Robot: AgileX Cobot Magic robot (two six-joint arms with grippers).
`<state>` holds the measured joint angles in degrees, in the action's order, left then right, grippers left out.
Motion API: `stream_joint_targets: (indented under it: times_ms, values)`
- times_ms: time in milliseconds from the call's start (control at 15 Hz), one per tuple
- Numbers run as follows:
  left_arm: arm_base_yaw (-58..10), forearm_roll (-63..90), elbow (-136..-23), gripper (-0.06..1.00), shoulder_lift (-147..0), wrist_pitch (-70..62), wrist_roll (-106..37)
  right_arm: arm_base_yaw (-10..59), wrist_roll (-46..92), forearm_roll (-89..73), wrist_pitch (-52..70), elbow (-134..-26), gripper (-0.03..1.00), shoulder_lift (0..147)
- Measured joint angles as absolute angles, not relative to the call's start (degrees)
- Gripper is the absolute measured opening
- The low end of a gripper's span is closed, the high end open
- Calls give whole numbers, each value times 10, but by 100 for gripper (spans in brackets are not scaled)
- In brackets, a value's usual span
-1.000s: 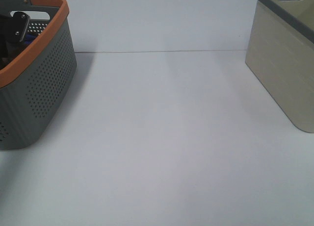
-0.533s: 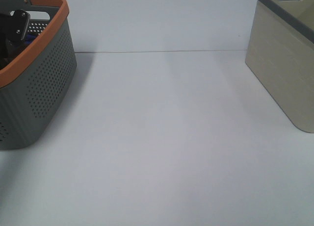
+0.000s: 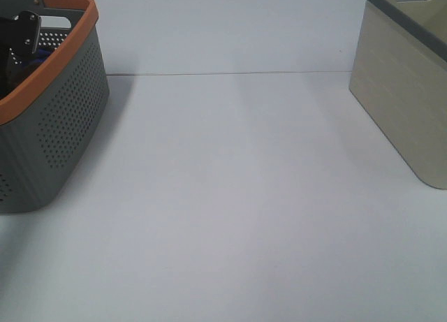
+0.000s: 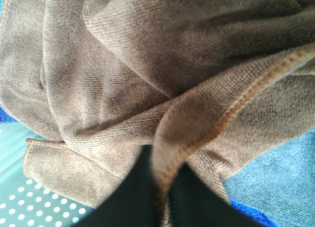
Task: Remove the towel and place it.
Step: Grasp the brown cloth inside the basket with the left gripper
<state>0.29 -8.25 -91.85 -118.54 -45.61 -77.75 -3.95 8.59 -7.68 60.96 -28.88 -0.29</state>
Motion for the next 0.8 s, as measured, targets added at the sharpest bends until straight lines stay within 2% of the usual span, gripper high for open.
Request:
stream_joint_targets:
  times_ms: [200, 467, 800]
  values:
    - [3, -87, -918, 0, -1182, -456, -775, -40, 86, -77, 610, -289, 84, -3]
    - [3, -87, -918, 0, -1085, -477, -682, -40, 86, -77, 610, -289, 84, -3]
    - [3, -57, -918, 0, -956, -519, -672, -40, 86, -77, 610, -289, 84, -3]
